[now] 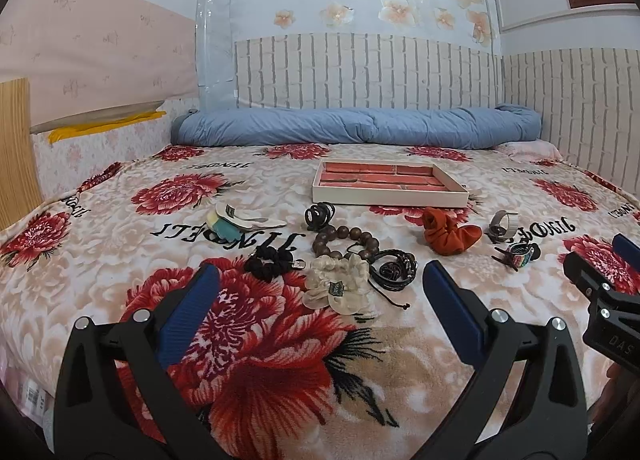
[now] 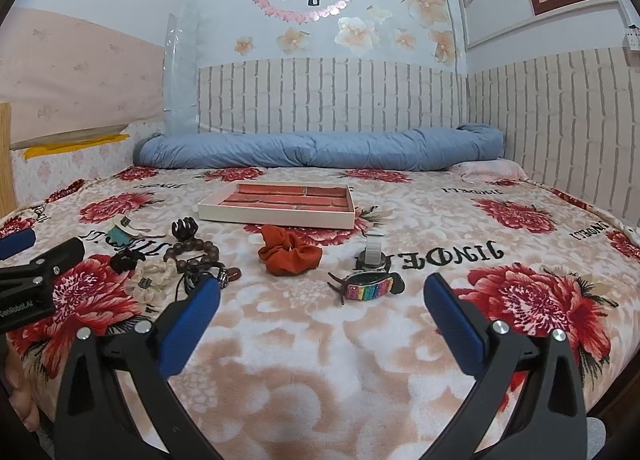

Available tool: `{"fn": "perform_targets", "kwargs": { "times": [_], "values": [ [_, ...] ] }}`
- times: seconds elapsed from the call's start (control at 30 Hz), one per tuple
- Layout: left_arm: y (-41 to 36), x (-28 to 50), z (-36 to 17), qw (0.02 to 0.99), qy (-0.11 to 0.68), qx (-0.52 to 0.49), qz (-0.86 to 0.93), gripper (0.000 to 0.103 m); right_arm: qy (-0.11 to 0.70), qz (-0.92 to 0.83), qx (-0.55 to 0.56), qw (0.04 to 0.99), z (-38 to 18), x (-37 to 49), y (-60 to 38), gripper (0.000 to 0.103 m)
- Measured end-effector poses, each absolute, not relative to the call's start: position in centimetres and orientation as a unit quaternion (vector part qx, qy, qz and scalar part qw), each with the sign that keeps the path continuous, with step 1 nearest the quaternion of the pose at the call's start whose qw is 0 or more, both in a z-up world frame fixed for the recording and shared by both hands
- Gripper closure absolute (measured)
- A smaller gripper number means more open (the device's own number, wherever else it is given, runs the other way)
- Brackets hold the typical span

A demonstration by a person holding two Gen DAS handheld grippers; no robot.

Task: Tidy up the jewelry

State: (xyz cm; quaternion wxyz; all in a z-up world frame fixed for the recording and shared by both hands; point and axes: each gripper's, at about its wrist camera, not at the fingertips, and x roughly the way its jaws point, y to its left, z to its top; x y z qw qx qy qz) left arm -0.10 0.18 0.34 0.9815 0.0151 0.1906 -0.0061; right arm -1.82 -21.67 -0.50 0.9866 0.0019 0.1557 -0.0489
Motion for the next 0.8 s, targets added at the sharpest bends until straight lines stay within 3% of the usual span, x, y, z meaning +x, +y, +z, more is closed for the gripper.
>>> {"fn": "perform_targets", "kwargs": {
  "times": [0.8],
  "values": [
    [0.1, -0.09, 0.5, 0.981, 0.191, 0.016, -0.008, 0.005, 0.158, -0.05, 0.003, 0.986, -0.68, -1.82, -21.83, 0.004]
  ]
}}
